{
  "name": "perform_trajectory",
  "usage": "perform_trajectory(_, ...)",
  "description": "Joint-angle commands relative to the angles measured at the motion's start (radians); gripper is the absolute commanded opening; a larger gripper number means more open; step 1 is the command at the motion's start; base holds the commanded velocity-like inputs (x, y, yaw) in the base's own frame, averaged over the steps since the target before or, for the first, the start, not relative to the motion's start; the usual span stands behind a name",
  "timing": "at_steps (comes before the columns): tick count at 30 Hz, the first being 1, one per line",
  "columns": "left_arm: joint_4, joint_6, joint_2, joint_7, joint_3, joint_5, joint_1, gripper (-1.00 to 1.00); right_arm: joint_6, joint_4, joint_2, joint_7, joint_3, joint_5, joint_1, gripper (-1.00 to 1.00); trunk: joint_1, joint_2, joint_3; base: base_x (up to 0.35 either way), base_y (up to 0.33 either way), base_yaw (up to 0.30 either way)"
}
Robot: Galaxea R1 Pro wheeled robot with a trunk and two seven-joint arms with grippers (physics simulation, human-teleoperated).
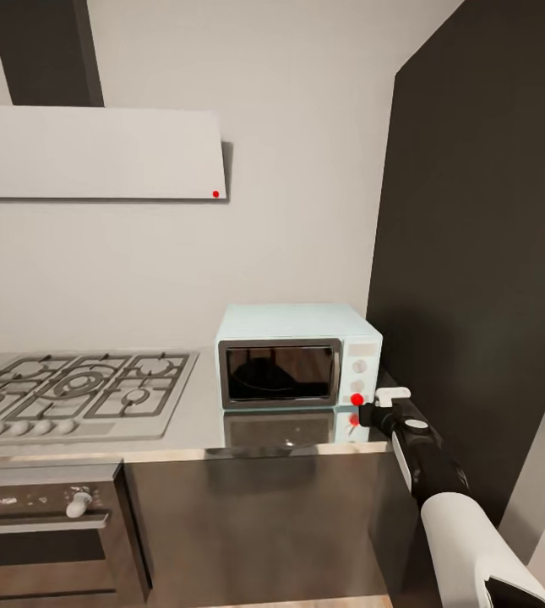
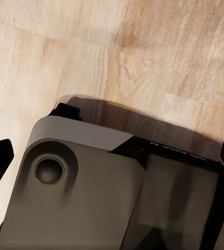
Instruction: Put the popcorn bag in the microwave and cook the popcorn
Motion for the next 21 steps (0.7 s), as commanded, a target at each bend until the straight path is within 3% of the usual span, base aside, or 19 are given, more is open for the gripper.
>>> perform_trajectory(1,0.0,-0.001,0.0,0.004,-0.008,0.008,-0.001,1.0,0.003,-0.002,0.002,0.01,-0.007,0.011,-0.001,-1.0,0.0,-0.001,-0.001,0.075,0.0,0.0)
perform_trajectory(21,0.0,-0.001,0.0,0.004,-0.009,0.009,-0.001,1.0,-0.019,0.041,-0.001,-0.007,-0.008,0.013,-0.001,-1.0,0.0,-0.001,-0.001,0.069,0.0,0.0)
